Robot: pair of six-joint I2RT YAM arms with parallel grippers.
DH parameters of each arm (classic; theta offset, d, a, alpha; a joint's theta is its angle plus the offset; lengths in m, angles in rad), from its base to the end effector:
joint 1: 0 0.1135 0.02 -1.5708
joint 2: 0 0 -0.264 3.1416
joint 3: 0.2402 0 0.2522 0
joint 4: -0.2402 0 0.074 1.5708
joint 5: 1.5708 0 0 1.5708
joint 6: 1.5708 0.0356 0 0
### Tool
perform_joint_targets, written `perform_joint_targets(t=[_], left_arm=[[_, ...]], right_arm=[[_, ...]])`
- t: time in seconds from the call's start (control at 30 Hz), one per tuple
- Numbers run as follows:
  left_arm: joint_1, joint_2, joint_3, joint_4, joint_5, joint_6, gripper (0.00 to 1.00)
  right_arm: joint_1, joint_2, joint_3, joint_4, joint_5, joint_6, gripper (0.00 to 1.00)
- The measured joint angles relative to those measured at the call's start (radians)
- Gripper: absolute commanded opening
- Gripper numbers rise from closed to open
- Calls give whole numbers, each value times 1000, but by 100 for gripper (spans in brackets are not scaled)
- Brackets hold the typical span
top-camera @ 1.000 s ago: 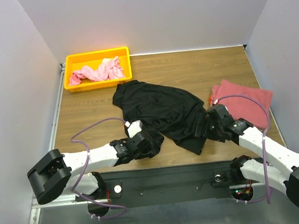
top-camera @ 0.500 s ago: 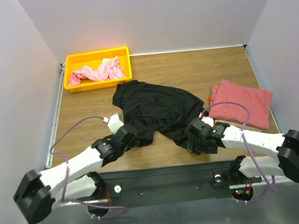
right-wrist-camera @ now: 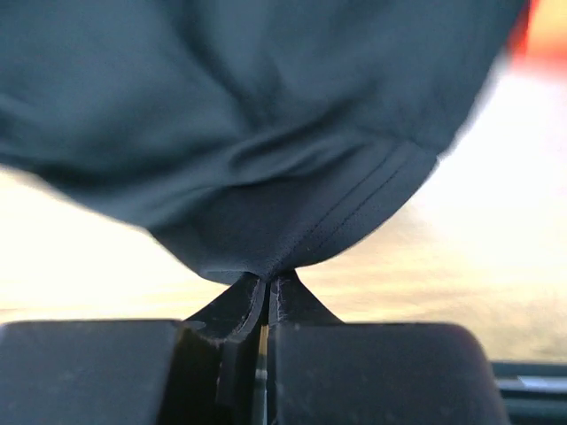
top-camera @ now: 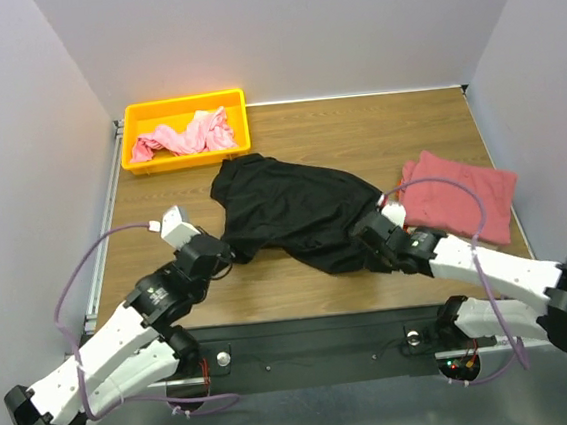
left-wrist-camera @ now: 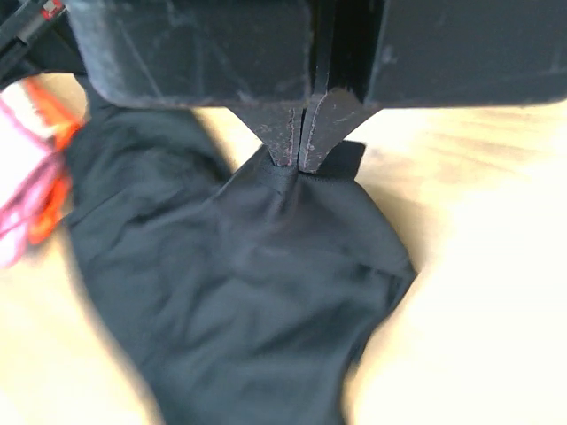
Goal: Fold and stack the t-shirts
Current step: Flatten the tshirt out
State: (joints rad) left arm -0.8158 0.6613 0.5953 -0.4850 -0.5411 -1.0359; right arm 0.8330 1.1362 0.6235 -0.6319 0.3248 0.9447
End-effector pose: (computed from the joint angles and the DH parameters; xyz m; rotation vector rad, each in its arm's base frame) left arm 0.1155 -0.0960 0.2646 -0.5443 2.0142 -0.5776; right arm 0.1404 0.1376 0.1870 0.2390 2.6111 0.1696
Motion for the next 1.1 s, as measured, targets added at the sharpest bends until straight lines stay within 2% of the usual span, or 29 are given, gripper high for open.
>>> perform_joint_targets(t=[0.17, 0.33, 0.53, 0.67, 0.93, 1.1], left_arm=[[0, -29, 218, -25, -103, 46, 0], [2, -106, 449, 2, -209, 152, 0], [6, -115, 725, 43, -274, 290, 0], [6, -106, 853, 63, -317, 369, 0], [6, -2, 1059, 92, -282, 519, 0], [6, 87, 1071, 117, -293, 576, 0]], right_arm=[[0, -145, 218, -17, 140, -42, 0], [0, -236, 450, -43, 293, -116, 1], [0, -254, 727, -92, 383, -248, 0], [0, -260, 874, -102, 410, -332, 0], [1, -235, 1023, -117, 397, -415, 0], [1, -206, 1023, -126, 431, -427, 0]])
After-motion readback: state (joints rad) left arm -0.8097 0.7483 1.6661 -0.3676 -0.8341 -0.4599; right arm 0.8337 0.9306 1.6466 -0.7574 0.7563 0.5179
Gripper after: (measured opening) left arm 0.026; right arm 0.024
